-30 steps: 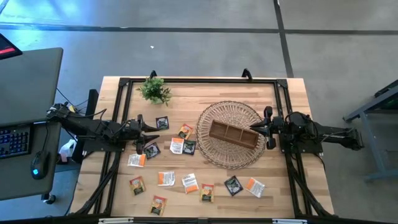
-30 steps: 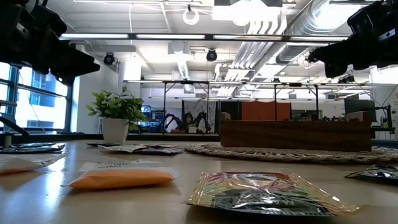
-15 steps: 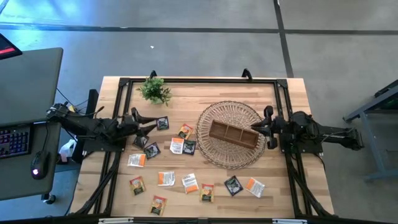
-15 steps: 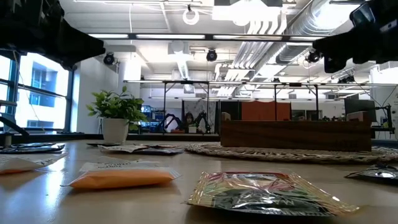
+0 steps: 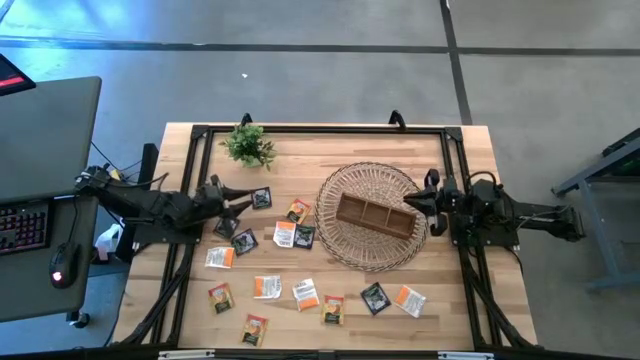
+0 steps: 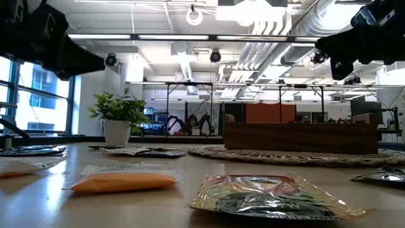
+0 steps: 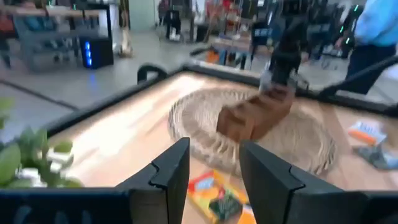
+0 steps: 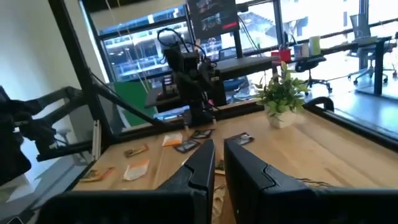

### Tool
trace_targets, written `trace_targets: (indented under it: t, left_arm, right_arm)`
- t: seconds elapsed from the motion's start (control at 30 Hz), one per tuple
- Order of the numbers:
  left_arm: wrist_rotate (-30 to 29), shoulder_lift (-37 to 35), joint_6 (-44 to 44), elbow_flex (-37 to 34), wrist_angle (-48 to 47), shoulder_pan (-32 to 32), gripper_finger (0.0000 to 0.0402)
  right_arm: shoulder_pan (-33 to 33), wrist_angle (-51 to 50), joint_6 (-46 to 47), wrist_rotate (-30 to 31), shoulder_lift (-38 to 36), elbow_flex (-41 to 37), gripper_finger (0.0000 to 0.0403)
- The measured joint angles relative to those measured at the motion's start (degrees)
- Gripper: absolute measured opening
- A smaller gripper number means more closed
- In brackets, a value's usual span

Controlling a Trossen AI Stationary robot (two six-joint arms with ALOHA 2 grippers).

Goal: Pick & Place Tea
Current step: Put the violet tea bag into the left section of the wooden organizer

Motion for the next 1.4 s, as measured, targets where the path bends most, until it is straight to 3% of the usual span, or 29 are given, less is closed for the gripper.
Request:
trace_targets:
  t: [0.1,0.27,0.53,0.83,0.97,1.2,1.27,1.4]
  left_arm:
    - [-3.1,0.0,-3.7,0.1,-3.6,0.0,0.0138]
    - [-5.7,0.0,-11.0,0.3,-7.0,0.0,0.0138]
    - [-16.1,0.0,-18.8,0.2,-7.0,0.0,0.0138]
    - [-16.5,0.0,-22.9,0.2,-7.0,0.0,0.0138]
    - [-16.5,0.0,-21.0,0.2,-7.0,0.0,0.0138]
    - [-17.0,0.0,-20.8,0.1,-6.7,0.0,0.0138]
    - [-17.5,0.0,-19.3,0.0,-5.7,0.0,0.0138]
    - [-14.5,0.0,-11.7,0.0,0.5,0.0,0.0138]
  right_arm:
    - [0.0,0.1,-4.5,1.4,0.0,0.0,0.0032]
    - [0.0,1.4,-14.6,11.2,0.0,0.0,0.0032]
    - [-0.1,3.1,-10.6,15.1,0.0,0.0,0.0032]
    - [0.0,9.2,-6.3,12.0,3.5,0.0,0.0032]
    - [0.0,16.9,-4.3,8.1,11.2,0.0,0.0043]
    - [1.4,36.9,-3.2,6.5,32.3,0.7,0.0109]
    - [3.7,40.5,-3.2,6.1,39.3,3.2,0.0128]
    - [9.7,37.7,-5.5,6.7,52.6,14.4,0.0149]
